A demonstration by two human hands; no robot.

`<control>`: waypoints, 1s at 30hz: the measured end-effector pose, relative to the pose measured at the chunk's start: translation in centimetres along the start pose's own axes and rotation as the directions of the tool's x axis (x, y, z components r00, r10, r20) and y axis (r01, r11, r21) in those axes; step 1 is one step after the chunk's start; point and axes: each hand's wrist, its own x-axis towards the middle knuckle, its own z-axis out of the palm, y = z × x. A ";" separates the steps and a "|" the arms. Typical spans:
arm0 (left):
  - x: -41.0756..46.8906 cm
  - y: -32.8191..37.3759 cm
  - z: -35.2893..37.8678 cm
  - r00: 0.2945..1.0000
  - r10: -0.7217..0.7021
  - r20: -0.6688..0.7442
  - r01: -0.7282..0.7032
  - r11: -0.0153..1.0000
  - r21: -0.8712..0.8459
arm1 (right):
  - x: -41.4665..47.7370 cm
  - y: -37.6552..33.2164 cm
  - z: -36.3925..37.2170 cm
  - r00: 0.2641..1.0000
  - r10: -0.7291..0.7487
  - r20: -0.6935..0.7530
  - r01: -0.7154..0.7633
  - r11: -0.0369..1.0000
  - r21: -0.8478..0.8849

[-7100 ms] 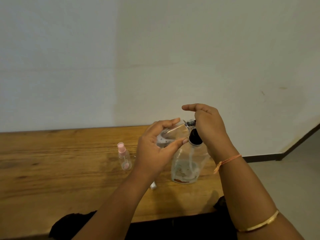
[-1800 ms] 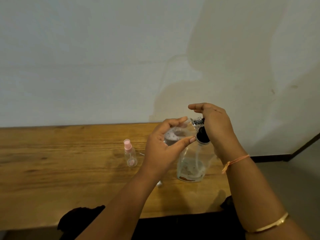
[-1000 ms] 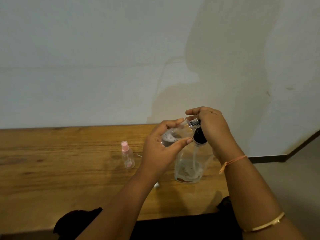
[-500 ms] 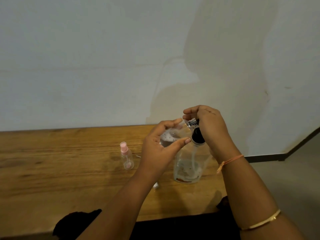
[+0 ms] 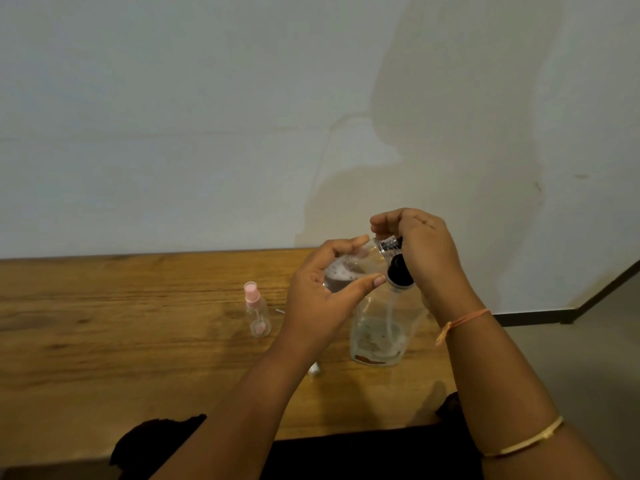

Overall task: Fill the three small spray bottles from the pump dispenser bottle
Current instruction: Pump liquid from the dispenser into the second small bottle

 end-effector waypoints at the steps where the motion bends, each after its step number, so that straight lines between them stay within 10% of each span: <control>1: 0.0 0.0 0.0 1.000 0.001 -0.002 -0.001 1.000 -0.003 | 0.1 0.0 0.0 1.000 0.004 0.008 -0.004 1.000 -0.016; 30: -0.5 -0.4 0.2 1.000 -0.027 -0.004 0.027 0.999 -0.046 | -0.1 0.8 0.2 0.999 0.039 -0.005 -0.040 0.998 -0.052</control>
